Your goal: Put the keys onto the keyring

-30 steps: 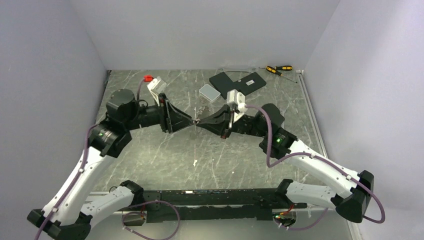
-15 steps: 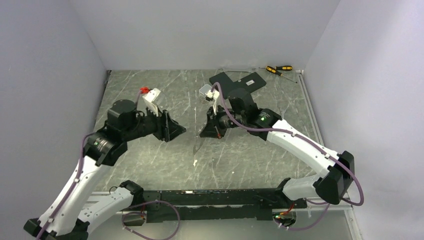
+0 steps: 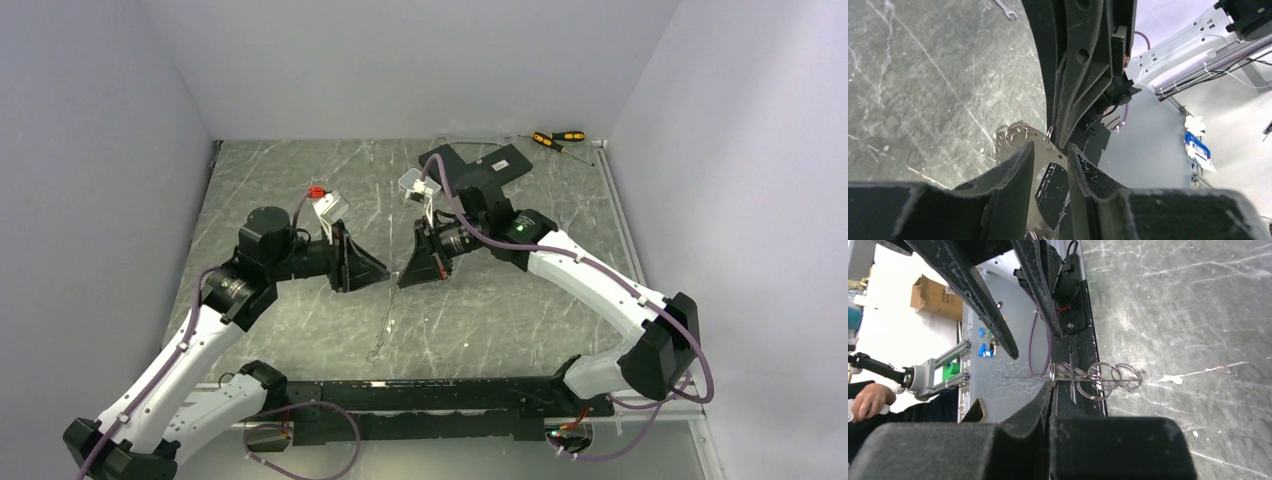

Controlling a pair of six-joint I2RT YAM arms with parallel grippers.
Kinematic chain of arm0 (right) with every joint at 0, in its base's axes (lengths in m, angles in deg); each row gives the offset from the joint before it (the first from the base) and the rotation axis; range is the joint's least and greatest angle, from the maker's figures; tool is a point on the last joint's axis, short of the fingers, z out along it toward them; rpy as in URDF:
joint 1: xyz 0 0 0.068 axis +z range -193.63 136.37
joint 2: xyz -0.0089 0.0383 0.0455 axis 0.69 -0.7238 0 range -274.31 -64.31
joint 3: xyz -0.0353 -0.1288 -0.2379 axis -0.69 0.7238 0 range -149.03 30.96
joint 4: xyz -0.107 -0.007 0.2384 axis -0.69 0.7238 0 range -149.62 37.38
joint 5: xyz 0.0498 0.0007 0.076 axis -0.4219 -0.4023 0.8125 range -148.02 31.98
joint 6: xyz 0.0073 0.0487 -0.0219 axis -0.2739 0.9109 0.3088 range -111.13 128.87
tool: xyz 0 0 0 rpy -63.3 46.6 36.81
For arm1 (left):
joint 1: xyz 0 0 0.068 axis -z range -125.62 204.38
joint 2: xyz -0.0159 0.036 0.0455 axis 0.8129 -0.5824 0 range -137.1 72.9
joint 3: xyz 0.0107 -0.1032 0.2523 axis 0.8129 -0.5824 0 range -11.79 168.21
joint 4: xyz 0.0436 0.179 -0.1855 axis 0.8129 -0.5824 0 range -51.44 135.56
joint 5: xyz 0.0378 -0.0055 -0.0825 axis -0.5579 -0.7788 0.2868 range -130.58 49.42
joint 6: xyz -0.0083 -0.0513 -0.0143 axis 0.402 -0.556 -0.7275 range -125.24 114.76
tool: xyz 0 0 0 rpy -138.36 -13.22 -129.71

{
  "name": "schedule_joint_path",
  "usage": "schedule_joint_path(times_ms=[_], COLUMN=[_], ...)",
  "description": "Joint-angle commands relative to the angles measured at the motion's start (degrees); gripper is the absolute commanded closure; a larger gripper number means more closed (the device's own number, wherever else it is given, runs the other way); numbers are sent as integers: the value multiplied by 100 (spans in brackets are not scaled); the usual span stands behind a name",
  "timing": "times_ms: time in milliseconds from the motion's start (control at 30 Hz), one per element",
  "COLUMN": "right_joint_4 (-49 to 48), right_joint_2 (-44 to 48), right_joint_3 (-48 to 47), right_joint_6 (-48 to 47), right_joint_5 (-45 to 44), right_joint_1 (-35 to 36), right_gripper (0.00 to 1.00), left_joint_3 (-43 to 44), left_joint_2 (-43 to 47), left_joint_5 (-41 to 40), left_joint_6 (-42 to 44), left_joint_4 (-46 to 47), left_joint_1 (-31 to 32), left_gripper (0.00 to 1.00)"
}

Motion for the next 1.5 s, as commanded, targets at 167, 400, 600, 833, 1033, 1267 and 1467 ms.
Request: schedule_joint_path(times_ms=[167,400,600,833,1033,1267,1467], right_joint_4=[-1824,-2419,-2973,-3477,-3780,-4005,-4074], right_joint_2=[590,903,1081,1164,1145,1125,1087], right_joint_3=[559,845,1066,1202,1212,1258,1275], right_joint_6=[311,275,478,789,1030,1248,1335], right_joint_5=[547,601,510,342,336,364,396], right_joint_1=[-7,-7,-12,-10,-9,-8,-10], right_gripper=[100,100,100,100,100,100,100], left_joint_3=[-423,-621,-654,-690,-715,-734,-780], left_joint_2=[311,353,343,337,282,195,140], left_joint_5=[685,856,925,992,1016,985,999], left_joint_6=[-496,-764,-867,-969,-1052,-1096,-1177], left_joint_4=[1467,2098,2291,2417,2610,2709,2932], left_joint_1=[36,35,45,45,41,62,85], left_gripper=[70,73,75,77,79,79,84])
